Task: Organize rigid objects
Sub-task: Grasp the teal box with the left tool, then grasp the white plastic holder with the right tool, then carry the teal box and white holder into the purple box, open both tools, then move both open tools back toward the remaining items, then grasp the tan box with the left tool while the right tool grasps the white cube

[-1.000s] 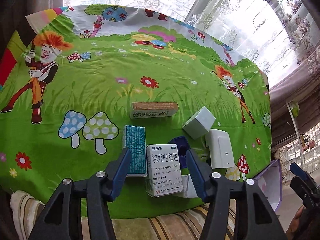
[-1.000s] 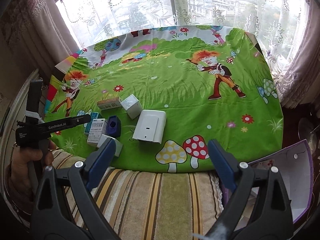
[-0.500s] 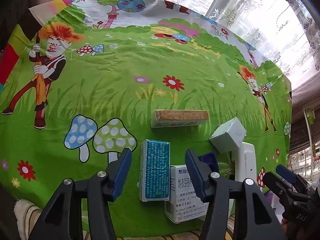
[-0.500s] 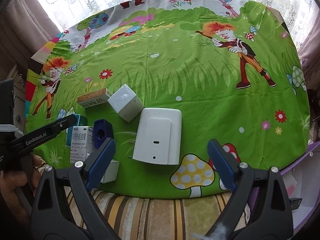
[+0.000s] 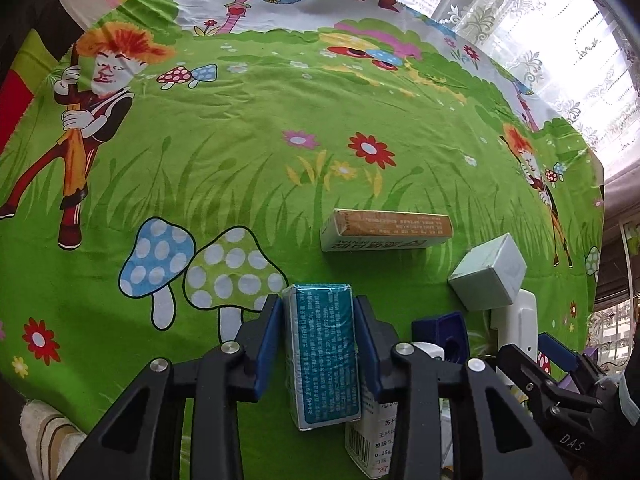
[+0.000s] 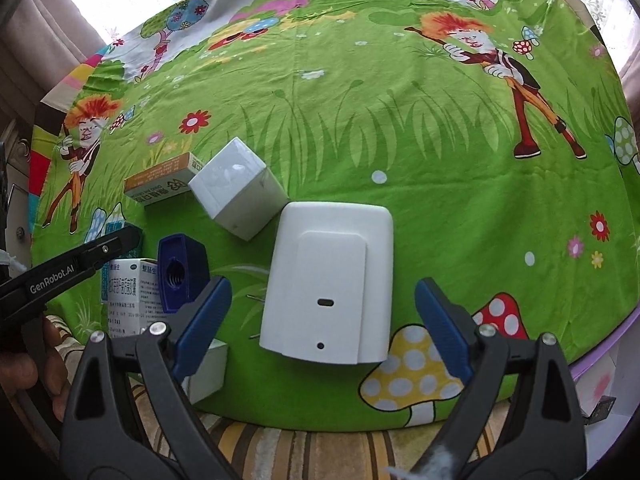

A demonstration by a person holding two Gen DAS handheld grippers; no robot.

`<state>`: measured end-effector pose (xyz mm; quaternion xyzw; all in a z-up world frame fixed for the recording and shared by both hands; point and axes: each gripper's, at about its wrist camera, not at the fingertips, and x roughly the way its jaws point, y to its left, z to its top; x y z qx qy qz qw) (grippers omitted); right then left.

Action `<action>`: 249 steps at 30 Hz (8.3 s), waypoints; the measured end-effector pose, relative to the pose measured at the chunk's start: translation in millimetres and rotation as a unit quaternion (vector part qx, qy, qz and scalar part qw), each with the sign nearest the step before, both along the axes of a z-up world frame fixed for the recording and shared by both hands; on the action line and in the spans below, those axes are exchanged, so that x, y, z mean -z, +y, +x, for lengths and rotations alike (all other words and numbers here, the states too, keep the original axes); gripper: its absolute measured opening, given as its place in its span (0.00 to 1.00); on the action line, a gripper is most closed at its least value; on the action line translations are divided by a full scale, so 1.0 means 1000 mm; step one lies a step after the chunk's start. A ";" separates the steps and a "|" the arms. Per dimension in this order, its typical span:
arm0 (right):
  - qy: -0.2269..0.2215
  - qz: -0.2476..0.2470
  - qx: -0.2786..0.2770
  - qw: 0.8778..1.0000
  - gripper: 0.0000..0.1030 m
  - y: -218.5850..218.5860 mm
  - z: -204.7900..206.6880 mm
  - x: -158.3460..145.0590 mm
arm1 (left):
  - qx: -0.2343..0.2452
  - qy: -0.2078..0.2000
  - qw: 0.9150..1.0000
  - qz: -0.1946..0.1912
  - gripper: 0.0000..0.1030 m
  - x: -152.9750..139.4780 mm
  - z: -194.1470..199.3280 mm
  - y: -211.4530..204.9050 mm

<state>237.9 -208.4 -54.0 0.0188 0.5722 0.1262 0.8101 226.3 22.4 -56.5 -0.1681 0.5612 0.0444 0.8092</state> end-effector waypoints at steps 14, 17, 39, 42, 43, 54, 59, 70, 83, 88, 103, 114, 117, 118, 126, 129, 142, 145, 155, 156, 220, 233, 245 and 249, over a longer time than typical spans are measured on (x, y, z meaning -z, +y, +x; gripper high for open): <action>-0.009 0.016 -0.008 1.000 0.66 0.000 0.004 0.003 | -0.049 -0.041 0.997 -0.030 0.35 -0.011 -0.029 0.022; -0.026 0.026 -0.001 0.999 0.66 -0.005 -0.001 -0.005 | -0.069 -0.053 0.995 -0.046 0.35 -0.015 -0.042 0.031; -0.028 0.031 -0.016 0.999 0.67 -0.015 -0.025 -0.011 | -0.067 -0.089 0.992 -0.058 0.35 -0.031 -0.073 0.024; -0.014 0.021 -0.029 0.999 0.69 -0.009 -0.022 -0.006 | -0.065 -0.087 0.993 -0.056 0.35 -0.029 -0.073 0.023; -0.013 0.013 -0.034 0.999 0.69 -0.006 -0.021 -0.004 | -0.064 -0.086 0.993 -0.055 0.35 -0.029 -0.072 0.022; -0.009 -0.024 -0.051 0.998 0.72 0.007 -0.006 0.003 | -0.054 -0.094 0.993 -0.052 0.35 -0.033 -0.074 0.015; -0.011 -0.007 -0.049 0.999 0.67 0.006 -0.005 0.004 | -0.021 -0.117 0.991 -0.060 0.35 -0.049 -0.083 -0.009; -0.047 0.032 -0.033 0.998 0.67 -0.014 -0.026 -0.018 | 0.054 -0.140 0.983 -0.103 0.35 -0.072 -0.108 -0.071; -0.104 0.098 0.011 0.990 0.67 -0.083 -0.098 -0.062 | 0.091 -0.140 0.969 -0.181 0.35 -0.078 -0.125 -0.102; -0.131 0.086 0.029 0.987 0.67 -0.114 -0.127 -0.075 | 0.116 -0.129 0.962 -0.210 0.35 -0.079 -0.132 -0.126; -0.193 -0.024 0.090 0.977 0.67 -0.193 -0.191 -0.093 | 0.205 -0.101 0.938 -0.260 0.35 -0.082 -0.146 -0.211; -0.227 -0.090 0.157 0.957 0.68 -0.248 -0.226 -0.108 | 0.283 -0.080 0.918 -0.265 0.36 -0.084 -0.154 -0.278; -0.238 -0.095 0.167 0.952 0.68 -0.253 -0.230 -0.113 | 0.307 -0.087 0.916 -0.241 0.44 -0.090 -0.158 -0.289; -0.240 -0.093 0.169 0.951 0.70 -0.254 -0.231 -0.114 | 0.311 -0.089 0.916 -0.237 0.51 -0.091 -0.159 -0.290; -0.275 -0.102 0.167 0.941 0.89 -0.244 -0.237 -0.124 | 0.327 -0.165 0.924 -0.108 0.61 -0.121 -0.174 -0.289; -0.287 -0.116 0.154 0.938 0.91 -0.233 -0.237 -0.127 | 0.304 -0.208 0.929 -0.009 0.70 -0.135 -0.183 -0.291; -0.329 -0.136 0.147 0.923 0.97 -0.211 -0.241 -0.143 | 0.307 -0.333 0.886 0.101 0.75 -0.164 -0.203 -0.275; -0.336 -0.133 0.142 0.921 0.98 -0.206 -0.241 -0.146 | 0.297 -0.334 0.881 0.153 0.77 -0.166 -0.203 -0.272; -0.337 -0.116 0.120 0.927 0.98 -0.179 -0.234 -0.148 | 0.219 -0.328 0.903 0.169 0.77 -0.166 -0.194 -0.224; -0.337 -0.115 0.118 0.927 0.98 -0.177 -0.234 -0.148 | 0.213 -0.329 0.905 0.164 0.77 -0.166 -0.193 -0.220; -0.193 -0.043 -0.087 0.976 0.98 -0.049 -0.083 -0.086 | -0.027 0.044 0.999 0.001 0.83 0.003 0.073 -0.040; -0.180 -0.053 -0.151 0.970 0.98 0.004 -0.052 -0.062 | -0.031 -0.008 0.999 0.000 0.82 -0.020 0.040 -0.018; -0.150 -0.030 -0.194 0.969 0.94 0.047 0.002 -0.042 | -0.060 -0.092 0.994 -0.019 0.82 -0.059 -0.048 0.012; -0.121 -0.031 -0.194 0.973 0.77 0.054 0.017 -0.027 | -0.060 -0.113 0.992 -0.024 0.82 -0.064 -0.074 0.011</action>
